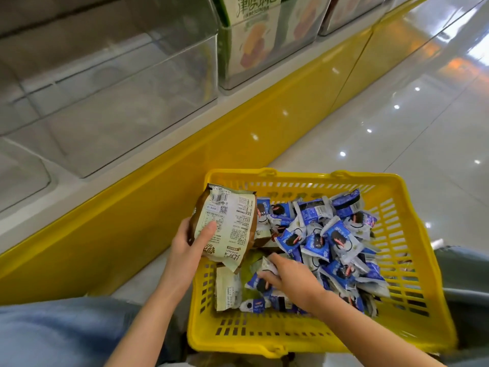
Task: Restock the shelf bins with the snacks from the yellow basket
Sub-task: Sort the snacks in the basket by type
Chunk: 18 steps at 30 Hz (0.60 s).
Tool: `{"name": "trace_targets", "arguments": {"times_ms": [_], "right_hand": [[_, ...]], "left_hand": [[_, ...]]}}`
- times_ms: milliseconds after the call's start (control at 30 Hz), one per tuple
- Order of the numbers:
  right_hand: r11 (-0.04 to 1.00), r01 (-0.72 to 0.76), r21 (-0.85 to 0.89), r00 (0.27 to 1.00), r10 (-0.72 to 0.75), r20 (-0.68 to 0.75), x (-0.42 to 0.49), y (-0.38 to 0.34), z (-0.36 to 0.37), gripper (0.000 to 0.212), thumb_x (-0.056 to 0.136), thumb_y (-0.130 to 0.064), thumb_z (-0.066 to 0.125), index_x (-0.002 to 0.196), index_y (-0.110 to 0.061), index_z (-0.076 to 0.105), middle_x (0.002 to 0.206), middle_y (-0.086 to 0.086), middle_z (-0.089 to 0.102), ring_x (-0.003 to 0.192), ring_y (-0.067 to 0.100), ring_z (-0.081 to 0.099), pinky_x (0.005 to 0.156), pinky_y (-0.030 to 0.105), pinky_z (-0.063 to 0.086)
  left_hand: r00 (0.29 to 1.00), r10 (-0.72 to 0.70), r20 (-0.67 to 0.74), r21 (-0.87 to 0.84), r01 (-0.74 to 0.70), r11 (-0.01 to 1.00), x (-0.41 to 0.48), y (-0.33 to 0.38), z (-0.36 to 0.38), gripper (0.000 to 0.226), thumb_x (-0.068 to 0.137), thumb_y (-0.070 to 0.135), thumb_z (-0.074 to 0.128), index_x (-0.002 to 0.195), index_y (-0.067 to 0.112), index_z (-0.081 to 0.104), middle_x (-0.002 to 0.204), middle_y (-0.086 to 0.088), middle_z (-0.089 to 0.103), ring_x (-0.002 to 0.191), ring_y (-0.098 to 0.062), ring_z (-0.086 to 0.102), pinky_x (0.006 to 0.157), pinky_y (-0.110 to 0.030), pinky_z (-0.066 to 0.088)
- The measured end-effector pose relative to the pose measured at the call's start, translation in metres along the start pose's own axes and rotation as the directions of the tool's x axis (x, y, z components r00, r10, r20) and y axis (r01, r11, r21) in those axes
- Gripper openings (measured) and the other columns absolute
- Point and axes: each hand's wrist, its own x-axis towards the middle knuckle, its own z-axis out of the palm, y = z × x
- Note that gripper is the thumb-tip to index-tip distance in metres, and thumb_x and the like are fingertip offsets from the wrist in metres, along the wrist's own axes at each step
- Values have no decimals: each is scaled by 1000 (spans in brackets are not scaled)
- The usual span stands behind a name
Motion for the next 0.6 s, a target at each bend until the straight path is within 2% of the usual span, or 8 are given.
{"name": "trace_targets", "arguments": {"times_ms": [67, 133, 233, 267, 367, 433, 500, 600], "right_hand": [[984, -7, 179, 990, 32, -139, -14, 5, -28, 55, 88, -62, 34, 122, -20, 45, 79, -4, 63, 67, 1, 58, 57, 18, 43], [946, -9, 323, 941, 117, -316, -24, 17, -55, 55, 85, -63, 30, 112, -19, 49, 65, -8, 57, 55, -4, 53, 48, 15, 37], [895, -88, 438, 828, 310, -467, -31, 50, -87, 42, 92, -51, 33, 95, -14, 53, 74, -1, 61, 58, 4, 54, 50, 22, 36], [868, -126, 481, 801, 375, -467, -32, 62, -95, 40, 93, -46, 36, 95, -11, 53, 77, 5, 61, 62, 13, 55, 53, 26, 39], [699, -162, 696, 760, 538, -365, -40, 86, -107, 43, 96, -33, 45, 128, -4, 42, 116, 15, 58, 97, 28, 60, 80, 36, 49], [737, -258, 624, 686, 595, -420, -49, 94, -105, 56, 93, -29, 54, 138, -4, 32, 135, 15, 46, 120, 31, 49, 97, 41, 42], [796, -323, 512, 631, 585, -510, -59, 97, -93, 49, 90, -28, 60, 129, -6, 41, 126, 15, 50, 112, 27, 50, 93, 40, 44], [834, -383, 396, 723, 538, -434, -70, 103, -62, 41, 86, -35, 63, 115, -11, 47, 112, 7, 55, 95, 16, 52, 80, 29, 45]], "left_hand": [[1000, 0, 20, 12, 0, 1000, -2, -2, 9, 43, 70, 53, 61, 109, 35, 55, 103, 13, 70, 93, -6, 67, 67, -19, 55], [999, 8, 36, 44, -10, 999, -2, -2, 22, 40, 70, 57, 57, 106, 40, 54, 106, 15, 68, 97, -2, 64, 74, -20, 53], [995, 8, 97, 122, -19, 992, 3, 0, 49, 47, 69, 63, 53, 110, 40, 51, 111, 23, 60, 100, 2, 60, 78, -17, 48], [992, 0, 125, 166, -21, 986, 7, 1, 60, 52, 69, 64, 52, 114, 38, 48, 113, 21, 58, 101, 1, 58, 81, -18, 47], [968, -46, 245, 186, -1, 983, 18, 5, 99, 41, 81, 51, 55, 117, 37, 44, 117, 16, 55, 94, 9, 56, 77, -12, 48], [939, -99, 331, 167, 45, 985, 26, 3, 120, 54, 88, 37, 57, 135, 29, 32, 131, 10, 46, 99, 2, 56, 76, -15, 48], [930, -147, 338, 266, 56, 962, 30, -4, 131, 68, 91, 33, 56, 145, 20, 17, 139, 5, 35, 115, -9, 47, 88, -21, 39], [945, -221, 241, 483, 81, 872, 29, -32, 122, 54, 92, 31, 54, 138, 14, 29, 137, -5, 44, 108, -12, 48, 88, -24, 37]]}}
